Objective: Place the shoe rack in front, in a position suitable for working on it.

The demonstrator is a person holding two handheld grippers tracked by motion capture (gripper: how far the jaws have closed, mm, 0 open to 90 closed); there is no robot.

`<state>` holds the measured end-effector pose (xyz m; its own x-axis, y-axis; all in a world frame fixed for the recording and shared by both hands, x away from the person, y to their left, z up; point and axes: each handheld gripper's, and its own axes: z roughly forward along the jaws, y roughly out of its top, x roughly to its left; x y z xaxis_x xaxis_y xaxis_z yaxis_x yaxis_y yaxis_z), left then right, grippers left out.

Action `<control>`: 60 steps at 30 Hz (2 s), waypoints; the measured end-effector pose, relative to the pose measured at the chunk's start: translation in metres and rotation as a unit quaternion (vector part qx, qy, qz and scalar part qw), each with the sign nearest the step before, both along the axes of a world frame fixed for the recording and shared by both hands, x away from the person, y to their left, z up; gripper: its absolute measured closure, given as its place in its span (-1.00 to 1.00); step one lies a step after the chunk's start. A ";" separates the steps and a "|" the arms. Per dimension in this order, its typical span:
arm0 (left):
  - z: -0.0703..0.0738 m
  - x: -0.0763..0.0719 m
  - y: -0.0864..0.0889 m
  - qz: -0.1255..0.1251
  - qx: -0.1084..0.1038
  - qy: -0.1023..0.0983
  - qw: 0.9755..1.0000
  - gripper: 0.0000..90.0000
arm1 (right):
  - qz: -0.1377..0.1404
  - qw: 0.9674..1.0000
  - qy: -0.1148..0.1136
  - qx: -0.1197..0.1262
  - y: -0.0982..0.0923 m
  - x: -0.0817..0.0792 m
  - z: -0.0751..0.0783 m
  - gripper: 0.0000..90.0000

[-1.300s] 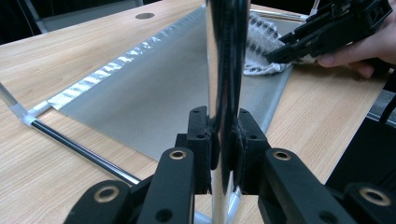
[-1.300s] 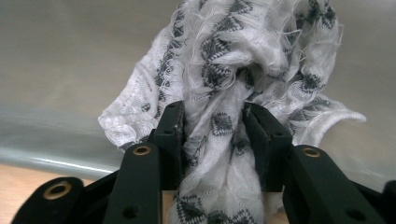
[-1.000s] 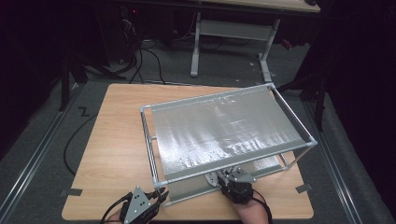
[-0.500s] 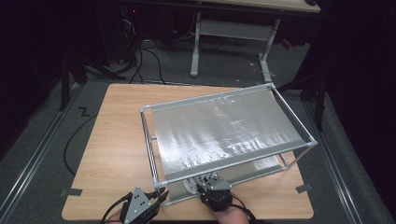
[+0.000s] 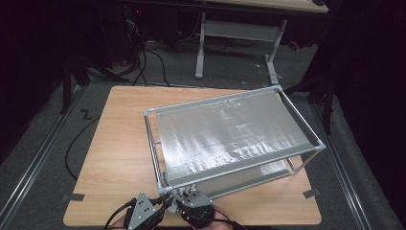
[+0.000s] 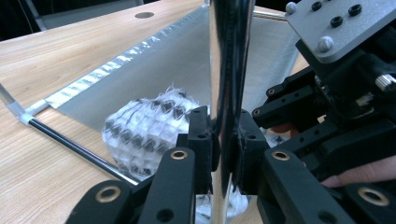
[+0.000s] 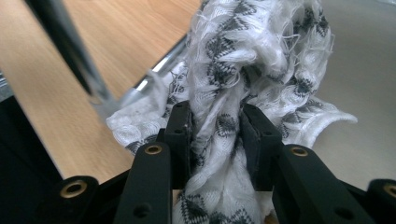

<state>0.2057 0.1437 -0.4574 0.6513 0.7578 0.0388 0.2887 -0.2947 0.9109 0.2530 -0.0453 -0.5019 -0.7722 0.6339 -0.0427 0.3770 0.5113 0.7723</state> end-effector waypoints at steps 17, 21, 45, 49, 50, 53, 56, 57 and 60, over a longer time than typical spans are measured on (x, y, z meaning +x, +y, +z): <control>0.000 0.000 -0.002 -0.003 0.006 -0.003 1.000 0.77 | -0.002 1.000 -0.019 -0.021 -0.011 0.005 0.001 0.55; 0.001 0.000 -0.003 -0.003 0.010 -0.003 1.000 0.77 | -0.021 0.999 -0.013 -0.026 -0.022 0.010 0.001 0.57; 0.002 0.004 0.009 0.012 0.013 0.002 1.000 0.76 | -0.171 0.985 0.010 -0.027 -0.133 0.049 0.004 0.58; 0.003 0.005 0.009 0.009 0.017 0.003 1.000 0.76 | -0.202 0.979 0.002 -0.031 -0.160 0.056 0.004 0.56; 0.003 0.005 0.009 0.008 0.017 0.002 1.000 0.76 | -0.210 0.977 0.003 -0.029 -0.166 0.058 0.004 0.56; 0.003 0.005 0.010 0.006 0.016 0.002 1.000 0.76 | -0.229 0.973 0.003 -0.028 -0.182 0.062 0.004 0.56; 0.003 0.005 0.009 0.008 0.015 0.002 1.000 0.76 | -0.243 0.970 -0.003 -0.031 -0.197 0.066 0.004 0.56; 0.003 0.005 0.009 0.008 0.016 0.002 1.000 0.76 | -0.247 0.968 -0.002 -0.030 -0.202 0.067 0.004 0.56; 0.003 0.005 0.009 0.009 0.016 0.002 1.000 0.76 | -0.261 0.965 -0.003 -0.032 -0.218 0.069 0.006 0.56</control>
